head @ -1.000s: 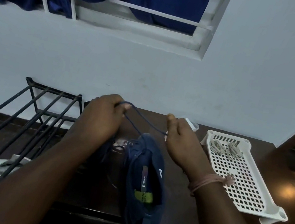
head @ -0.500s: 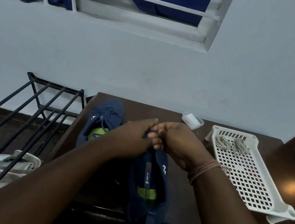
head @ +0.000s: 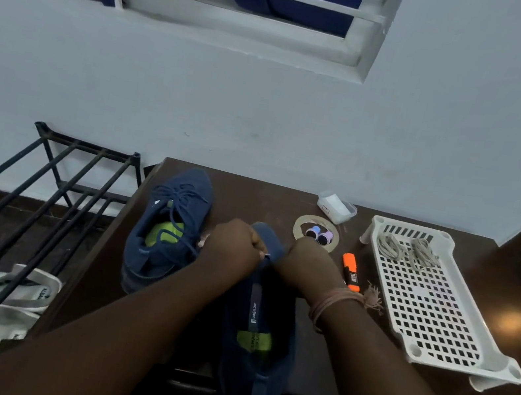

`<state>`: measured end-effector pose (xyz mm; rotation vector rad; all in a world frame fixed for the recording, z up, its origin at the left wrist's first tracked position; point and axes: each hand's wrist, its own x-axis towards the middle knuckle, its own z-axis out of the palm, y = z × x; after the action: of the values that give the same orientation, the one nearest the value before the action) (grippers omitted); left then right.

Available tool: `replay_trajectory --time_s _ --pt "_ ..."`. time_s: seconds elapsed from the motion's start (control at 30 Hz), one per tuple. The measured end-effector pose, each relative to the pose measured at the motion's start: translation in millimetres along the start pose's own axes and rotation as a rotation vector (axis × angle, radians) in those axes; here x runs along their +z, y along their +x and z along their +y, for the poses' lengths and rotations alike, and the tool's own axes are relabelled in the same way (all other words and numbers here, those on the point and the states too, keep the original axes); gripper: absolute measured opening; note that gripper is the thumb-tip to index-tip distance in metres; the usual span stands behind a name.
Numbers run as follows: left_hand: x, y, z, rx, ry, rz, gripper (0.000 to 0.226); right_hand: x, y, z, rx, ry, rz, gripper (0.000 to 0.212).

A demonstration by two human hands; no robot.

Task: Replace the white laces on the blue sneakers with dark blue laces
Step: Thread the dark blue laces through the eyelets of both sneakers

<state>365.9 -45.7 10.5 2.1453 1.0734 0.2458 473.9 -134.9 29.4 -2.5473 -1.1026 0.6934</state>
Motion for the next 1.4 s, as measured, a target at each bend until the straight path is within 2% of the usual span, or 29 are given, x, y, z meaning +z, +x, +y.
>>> replay_trajectory --time_s 0.07,0.17,0.3,0.37,0.43,0.57,0.7,0.77,0.87,0.9,1.0,1.03,1.13,1.3,1.4 --pt "4.3 0.9 0.2 -0.019 0.004 0.028 0.014 -8.7 3.1 3.3 0.015 0.005 -0.035 0.023" --pt "8.2 -2.0 2.2 0.009 0.031 0.101 0.009 -19.2 3.2 11.0 0.003 0.009 -0.178 0.029" --pt "19.4 -5.9 2.5 0.037 0.077 0.144 0.016 -8.4 21.2 28.9 0.153 0.288 -0.233 0.023" --pt "24.5 -6.6 2.2 0.053 0.072 0.159 0.028 -3.6 25.9 31.3 0.247 0.433 -0.219 0.021" --pt "25.1 -6.5 3.7 0.075 0.092 0.162 0.037 -1.7 27.1 31.5 0.27 0.477 -0.224 0.021" --pt "24.7 -8.9 9.2 0.121 0.195 0.178 0.039 -0.6 31.3 37.3 0.272 0.556 -0.167 0.028" --pt "28.1 -11.7 14.8 0.2 0.269 0.199 0.039 -5.3 26.8 32.0 0.228 0.423 -0.164 0.027" --pt "29.4 -10.7 12.3 0.179 0.232 0.203 0.039 -8.3 26.6 28.7 0.186 0.243 -0.221 0.021" --pt "34.0 -11.8 7.1 0.126 0.157 0.232 0.036 -10.9 28.1 26.8 0.15 0.157 -0.242 0.022" --pt "36.0 -12.6 6.7 0.106 0.115 0.245 0.035 -9.7 29.1 28.7 0.164 0.176 -0.236 0.025" --pt "42.7 -14.1 7.1 0.047 0.015 0.286 0.033 -5.9 29.9 33.8 0.252 0.471 -0.159 0.039" --pt "43.9 -15.5 8.1 0.04 0.019 0.299 0.032 -5.6 30.6 34.5 0.259 0.499 -0.147 0.041" --pt "47.5 -17.2 7.4 0.046 0.04 0.335 0.029 -5.4 29.4 32.8 0.252 0.496 -0.144 0.042" --pt "47.2 -12.0 1.3 0.031 -0.071 0.304 0.034 -4.2 28.9 32.2 0.245 0.516 -0.157 0.044" --pt "44.7 -12.6 0.1 0.059 -0.04 0.303 0.029 -6.6 23.3 28.7 0.23 0.51 -0.171 0.041"
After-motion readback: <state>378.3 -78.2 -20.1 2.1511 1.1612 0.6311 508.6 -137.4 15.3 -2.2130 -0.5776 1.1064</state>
